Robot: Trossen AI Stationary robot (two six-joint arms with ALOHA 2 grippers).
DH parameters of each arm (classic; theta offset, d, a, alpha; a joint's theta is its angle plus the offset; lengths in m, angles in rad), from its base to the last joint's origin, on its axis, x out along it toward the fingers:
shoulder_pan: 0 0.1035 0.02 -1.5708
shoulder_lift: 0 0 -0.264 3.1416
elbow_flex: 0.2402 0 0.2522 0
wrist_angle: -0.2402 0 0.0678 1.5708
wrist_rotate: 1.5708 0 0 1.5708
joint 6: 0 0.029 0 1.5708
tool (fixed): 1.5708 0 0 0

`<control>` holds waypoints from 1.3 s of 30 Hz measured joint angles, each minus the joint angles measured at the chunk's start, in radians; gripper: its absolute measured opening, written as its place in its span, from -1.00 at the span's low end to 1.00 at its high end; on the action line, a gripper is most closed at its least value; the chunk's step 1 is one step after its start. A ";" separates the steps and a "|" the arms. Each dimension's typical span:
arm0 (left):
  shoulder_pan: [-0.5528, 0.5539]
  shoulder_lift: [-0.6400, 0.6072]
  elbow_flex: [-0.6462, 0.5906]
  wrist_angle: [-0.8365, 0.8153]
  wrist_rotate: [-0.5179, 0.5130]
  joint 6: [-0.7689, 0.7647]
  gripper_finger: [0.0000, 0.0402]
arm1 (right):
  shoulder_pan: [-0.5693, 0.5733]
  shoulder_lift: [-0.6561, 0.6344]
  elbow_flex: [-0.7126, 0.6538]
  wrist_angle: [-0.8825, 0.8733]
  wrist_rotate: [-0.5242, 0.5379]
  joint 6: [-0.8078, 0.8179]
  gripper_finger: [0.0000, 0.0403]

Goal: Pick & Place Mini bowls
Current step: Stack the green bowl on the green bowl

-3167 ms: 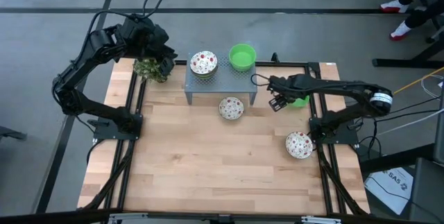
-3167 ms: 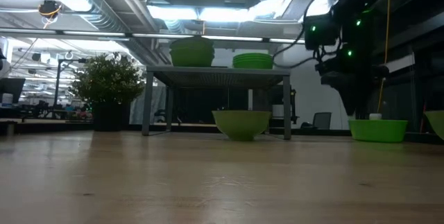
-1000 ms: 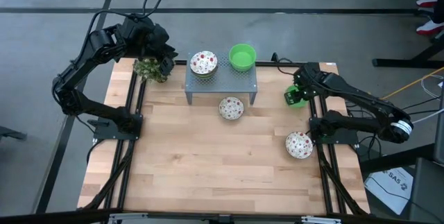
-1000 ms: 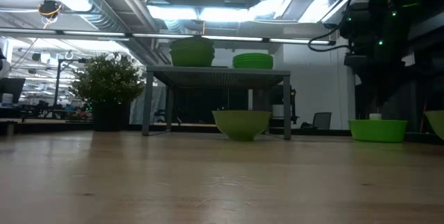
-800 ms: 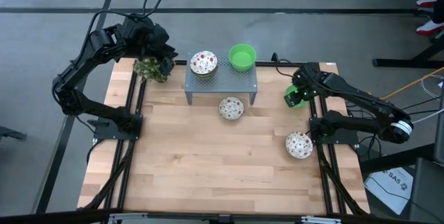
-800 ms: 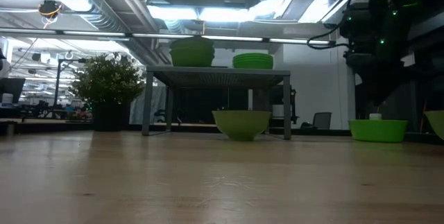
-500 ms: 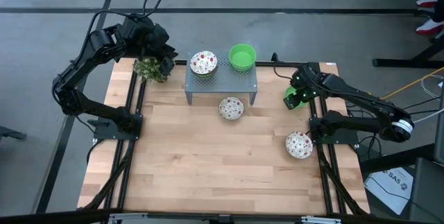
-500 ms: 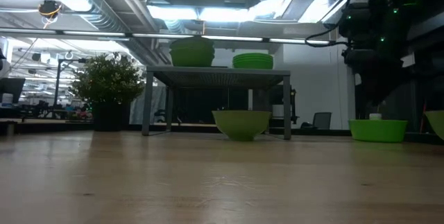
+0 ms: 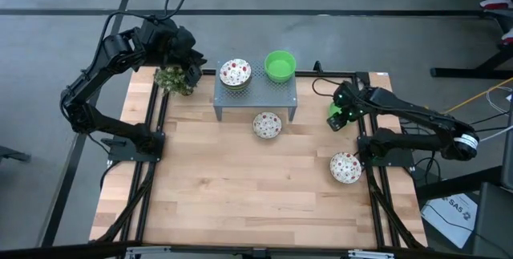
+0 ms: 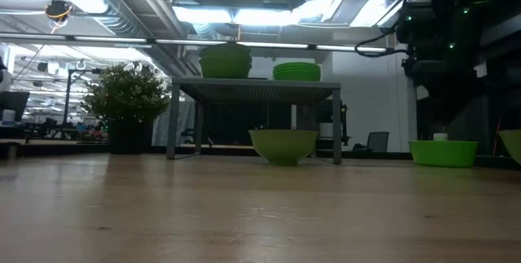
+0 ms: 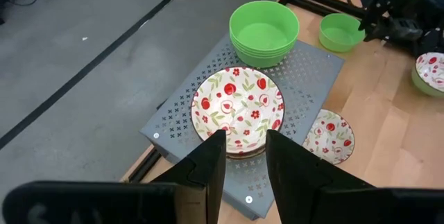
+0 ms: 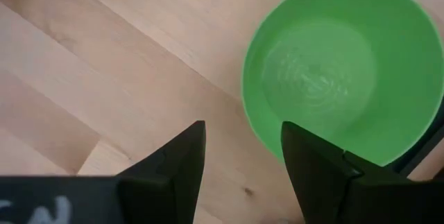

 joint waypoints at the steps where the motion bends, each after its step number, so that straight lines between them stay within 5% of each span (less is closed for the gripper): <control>1: 0.000 0.000 0.000 0.001 0.000 0.000 -0.51 | 0.005 0.010 0.000 -0.002 0.009 0.006 -0.07; 17: 0.000 0.000 0.000 0.004 0.000 0.000 -0.51 | 0.025 0.209 0.000 0.058 0.059 0.019 -0.08; 31: 0.000 0.000 0.000 0.011 0.000 0.000 -0.51 | 0.025 0.224 0.000 0.100 0.059 0.015 -0.95; 39: 0.000 0.000 0.000 0.011 0.000 0.000 -0.51 | 0.025 0.223 0.000 0.108 0.056 0.031 -0.97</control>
